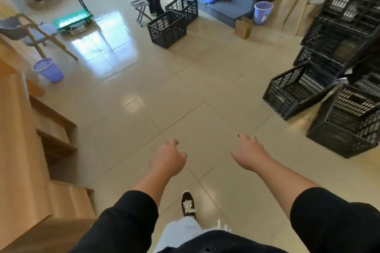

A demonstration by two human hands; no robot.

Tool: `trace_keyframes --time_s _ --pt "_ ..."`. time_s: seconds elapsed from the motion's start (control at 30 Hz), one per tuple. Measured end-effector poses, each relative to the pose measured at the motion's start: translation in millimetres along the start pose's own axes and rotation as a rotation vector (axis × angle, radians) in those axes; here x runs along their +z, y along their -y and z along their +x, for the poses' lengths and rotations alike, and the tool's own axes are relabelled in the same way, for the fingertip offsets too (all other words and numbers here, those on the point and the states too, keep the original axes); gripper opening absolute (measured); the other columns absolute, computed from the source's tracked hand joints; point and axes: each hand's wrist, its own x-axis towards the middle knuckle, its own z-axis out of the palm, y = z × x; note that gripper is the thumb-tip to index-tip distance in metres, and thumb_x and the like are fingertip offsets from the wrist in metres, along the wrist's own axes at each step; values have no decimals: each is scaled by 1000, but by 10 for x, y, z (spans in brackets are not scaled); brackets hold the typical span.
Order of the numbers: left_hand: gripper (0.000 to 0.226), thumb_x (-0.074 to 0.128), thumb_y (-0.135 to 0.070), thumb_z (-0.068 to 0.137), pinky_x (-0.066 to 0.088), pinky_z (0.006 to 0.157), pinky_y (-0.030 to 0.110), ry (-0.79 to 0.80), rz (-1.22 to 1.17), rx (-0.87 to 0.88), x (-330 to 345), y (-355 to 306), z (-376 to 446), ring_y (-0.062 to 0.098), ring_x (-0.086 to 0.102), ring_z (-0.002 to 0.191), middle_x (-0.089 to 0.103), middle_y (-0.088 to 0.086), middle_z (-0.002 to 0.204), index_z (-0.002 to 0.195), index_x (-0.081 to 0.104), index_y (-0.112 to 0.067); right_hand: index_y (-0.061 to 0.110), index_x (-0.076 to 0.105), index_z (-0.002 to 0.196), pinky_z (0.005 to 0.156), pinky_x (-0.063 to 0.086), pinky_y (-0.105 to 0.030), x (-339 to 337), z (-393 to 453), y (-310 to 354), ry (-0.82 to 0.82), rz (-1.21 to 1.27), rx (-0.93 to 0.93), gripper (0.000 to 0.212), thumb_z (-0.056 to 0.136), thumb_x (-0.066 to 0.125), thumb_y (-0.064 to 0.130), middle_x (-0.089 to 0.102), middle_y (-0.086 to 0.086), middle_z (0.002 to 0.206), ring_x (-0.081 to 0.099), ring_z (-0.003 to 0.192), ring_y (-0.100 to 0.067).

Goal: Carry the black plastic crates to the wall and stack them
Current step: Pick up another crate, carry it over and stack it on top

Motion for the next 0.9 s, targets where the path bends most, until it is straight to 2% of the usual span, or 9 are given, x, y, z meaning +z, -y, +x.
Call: trace_keyframes --time_s 0.1,0.23,0.3,0.37,0.47,0.63,0.77,0.9 --pt "60 49 -40 100 52 99 45 42 59 93 -63 -400 578 29 55 131 50 6 153 157 38 -23 22 21 161 102 43 -47 -273 389 -164 -47 61 124 69 98 48 28 29 -16 159 42 136 -42" --pt "60 48 -39 103 50 83 37 90 134 234 -239 -960 1353 29 60 123 46 6 156 160 35 -23 20 24 159 99 45 -48 -681 920 -226 -132 144 285 63 99 44 22 32 -17 156 44 133 -42" --pt "60 47 -38 104 47 81 36 117 162 295 -361 -1244 1681 29 59 126 43 5 158 160 33 -23 21 23 161 101 46 -48 -886 1112 -232 -153 200 348 68 98 48 25 31 -16 158 44 134 -43" --pt "60 46 -38 104 48 83 38 146 197 364 -452 -1529 2002 30 58 127 42 6 159 160 33 -22 21 25 161 102 46 -48 -1048 1269 -254 -185 262 396 70 97 52 30 32 -16 158 46 134 -43" --pt "60 48 -37 103 52 94 43 183 255 452 -535 -1998 2422 32 54 132 43 7 157 160 34 -21 20 27 160 103 47 -47 -1209 1483 -334 -206 328 466 68 99 53 34 34 -17 156 49 132 -44" --pt "60 48 -38 102 50 100 47 216 360 588 -547 -2805 2982 33 50 136 47 8 153 158 36 -22 20 28 160 100 47 -44 -1486 1921 -554 -226 381 549 68 99 56 36 36 -17 155 50 131 -42" --pt "59 49 -36 102 50 98 45 242 439 639 -549 -3465 3490 32 47 136 48 8 151 158 35 -22 19 29 158 95 49 -43 -1900 2498 -766 -240 372 546 63 100 53 31 38 -16 153 49 130 -40" --pt "59 49 -36 102 49 100 46 231 489 658 -729 -4116 3915 31 46 136 49 6 150 159 35 -24 21 28 158 99 48 -46 -2569 3097 -944 -219 313 500 63 100 53 31 37 -14 155 46 133 -39"
